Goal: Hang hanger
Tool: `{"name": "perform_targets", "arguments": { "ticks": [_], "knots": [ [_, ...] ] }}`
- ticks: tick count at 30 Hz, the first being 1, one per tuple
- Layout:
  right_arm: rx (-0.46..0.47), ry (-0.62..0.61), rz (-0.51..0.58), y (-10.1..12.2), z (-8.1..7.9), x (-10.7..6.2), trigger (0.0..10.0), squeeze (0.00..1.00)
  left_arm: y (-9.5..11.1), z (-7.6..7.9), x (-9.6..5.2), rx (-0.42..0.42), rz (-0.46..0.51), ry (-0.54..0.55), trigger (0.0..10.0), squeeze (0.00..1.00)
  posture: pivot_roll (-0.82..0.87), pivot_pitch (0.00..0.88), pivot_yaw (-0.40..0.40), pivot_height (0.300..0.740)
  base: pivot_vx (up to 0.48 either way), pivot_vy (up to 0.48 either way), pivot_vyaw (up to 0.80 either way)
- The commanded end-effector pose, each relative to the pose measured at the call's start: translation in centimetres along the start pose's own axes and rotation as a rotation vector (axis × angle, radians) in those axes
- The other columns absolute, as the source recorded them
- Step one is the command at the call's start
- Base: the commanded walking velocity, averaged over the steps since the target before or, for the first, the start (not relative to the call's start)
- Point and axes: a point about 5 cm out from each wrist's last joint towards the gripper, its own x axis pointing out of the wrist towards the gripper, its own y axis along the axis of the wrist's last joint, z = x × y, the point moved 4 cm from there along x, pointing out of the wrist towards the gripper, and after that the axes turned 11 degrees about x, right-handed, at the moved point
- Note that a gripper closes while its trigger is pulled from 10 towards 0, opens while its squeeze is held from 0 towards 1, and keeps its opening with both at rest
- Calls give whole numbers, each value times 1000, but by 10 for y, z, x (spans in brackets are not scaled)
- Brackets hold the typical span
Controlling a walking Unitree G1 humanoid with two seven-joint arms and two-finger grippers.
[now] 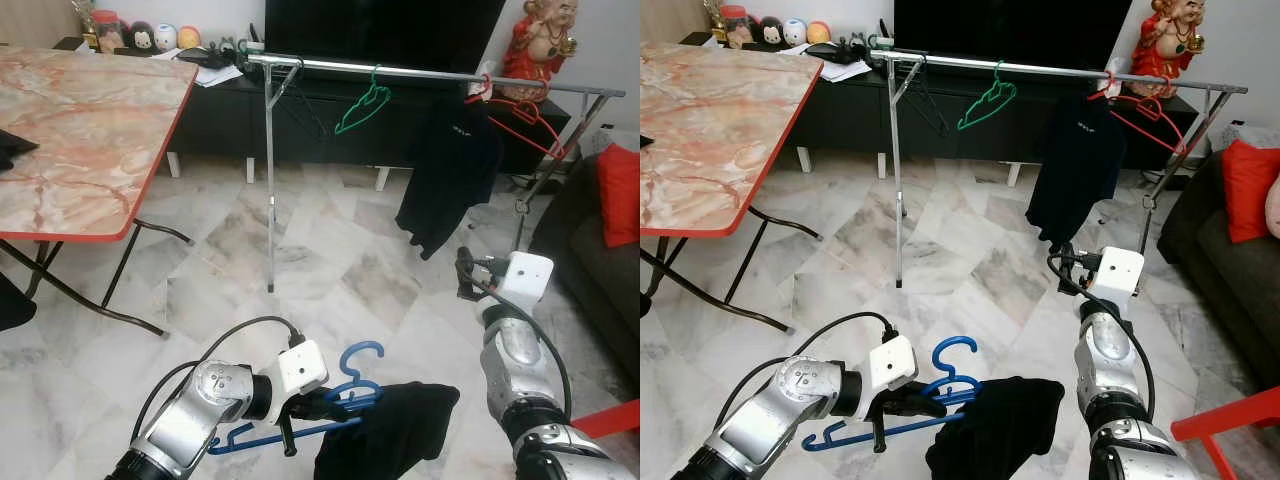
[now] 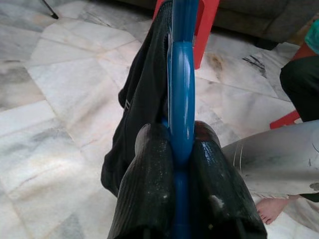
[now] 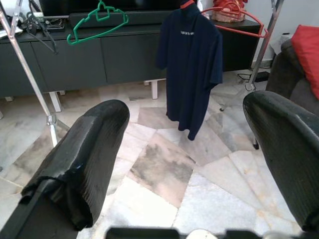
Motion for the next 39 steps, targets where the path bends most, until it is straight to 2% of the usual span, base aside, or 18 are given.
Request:
{"name": "perform_targets", "arguments": {
  "ticks": [1,4,6,15,17,18,19,21,23,24,29,30,33,34,35,37,39],
  "knots": [
    [-13,-30,0,3,12,0,10000,0,12,-7,0,40,47,43,10000,0,-2,0,-143,740,0,0,0],
    [-14,-37,8,6,14,1,10000,0,11,-15,-3,34,55,104,10000,0,-3,0,-143,740,0,0,0],
    [-21,-38,13,8,15,1,10000,0,8,-24,-9,29,58,184,10000,0,2,0,-146,740,0,0,0],
    [-35,-70,38,15,24,2,10000,0,-7,-45,-32,-14,50,430,10000,0,13,0,-154,740,0,0,0],
    [-35,-80,41,16,27,2,10000,0,-11,-52,-41,-22,49,516,10000,0,13,0,-154,740,0,0,0],
    [-36,-88,37,15,29,1,10000,0,-15,-60,-51,-39,50,608,10000,0,13,0,-154,740,0,0,0],
    [-37,-89,35,14,29,1,10000,0,-16,-61,-53,-44,51,625,10000,0,13,0,-154,740,0,0,0],
    [-38,-97,23,8,31,-2,10000,0,-21,-70,-67,-71,60,756,10000,0,17,0,-154,740,0,0,0],
    [-34,-98,21,6,31,-3,10000,0,-23,-72,-71,-76,60,794,10000,0,17,0,-154,740,0,0,0],
    [-33,-101,8,0,32,-6,10000,0,-27,-74,-79,-93,68,867,10000,0,18,0,-154,740,0,0,0],
    [-41,-114,-39,-15,37,-14,10000,0,-32,-79,-96,-120,84,1022,10000,0,20,0,-155,740,0,0,0],
    [-47,-125,-74,-27,42,-21,10000,0,-37,-81,-109,-129,87,1141,10000,0,20,0,-155,740,0,0,0],
    [-55,-160,-151,-48,55,-35,10000,0,-41,-80,-129,-134,108,1275,10000,0,21,0,-158,740,0,0,0],
    [-52,-157,-190,-57,58,-42,10000,0,-41,-78,-134,-111,97,1311,10000,0,26,0,-160,740,0,0,0],
    [-52,-157,-190,-57,58,-42,10000,0,-41,-78,-134,-111,97,1311,10000,0,26,0,-160,740,0,0,0],
    [-68,-155,-265,-77,63,-56,10000,0,-41,-76,-146,-104,108,1379,10000,0,29,0,-160,740,0,0,0],
    [-78,-159,-279,-81,65,-60,10000,0,-41,-76,-148,-103,112,1392,10000,0,31,0,-161,740,0,0,0]
  ]
}}
